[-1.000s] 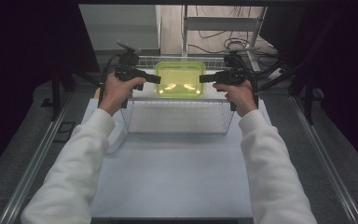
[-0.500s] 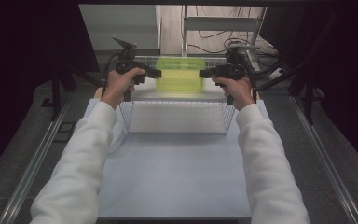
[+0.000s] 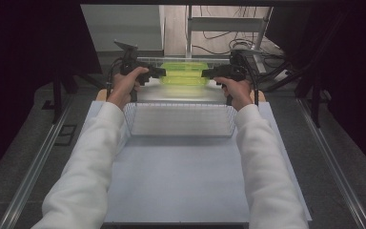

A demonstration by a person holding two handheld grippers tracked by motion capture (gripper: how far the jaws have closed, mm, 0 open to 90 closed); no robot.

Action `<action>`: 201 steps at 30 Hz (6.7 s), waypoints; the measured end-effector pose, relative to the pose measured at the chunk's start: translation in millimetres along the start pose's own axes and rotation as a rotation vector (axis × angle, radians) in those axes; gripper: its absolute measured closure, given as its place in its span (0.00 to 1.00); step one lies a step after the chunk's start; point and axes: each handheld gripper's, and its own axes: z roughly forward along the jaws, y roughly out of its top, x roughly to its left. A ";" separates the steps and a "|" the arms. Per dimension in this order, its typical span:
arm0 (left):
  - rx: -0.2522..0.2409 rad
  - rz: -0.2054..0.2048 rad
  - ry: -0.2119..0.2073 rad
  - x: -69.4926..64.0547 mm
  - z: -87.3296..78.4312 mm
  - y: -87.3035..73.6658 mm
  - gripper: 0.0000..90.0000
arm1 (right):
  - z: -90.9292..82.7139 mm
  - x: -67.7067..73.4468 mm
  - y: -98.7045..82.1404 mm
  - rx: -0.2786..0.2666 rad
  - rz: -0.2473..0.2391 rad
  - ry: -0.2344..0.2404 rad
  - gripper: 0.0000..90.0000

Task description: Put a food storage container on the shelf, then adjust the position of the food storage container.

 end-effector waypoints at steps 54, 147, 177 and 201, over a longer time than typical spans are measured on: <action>-0.023 0.515 0.229 -67.6 -67.8 -151.5 0.23 | -104.9 35.5 -113.8 0.027 -0.438 -0.087 0.33; 0.287 0.238 0.811 136.3 -124.7 -111.4 0.99 | -90.6 -35.6 -231.0 0.227 -0.414 -0.155 0.35; 0.361 0.304 0.756 150.4 -102.4 -120.0 1.00 | -88.4 -39.4 -230.2 0.244 -0.406 -0.156 0.37; 0.385 0.384 0.589 95.8 -61.9 -169.3 1.00 | -88.1 -31.8 -231.1 0.242 -0.417 -0.142 0.37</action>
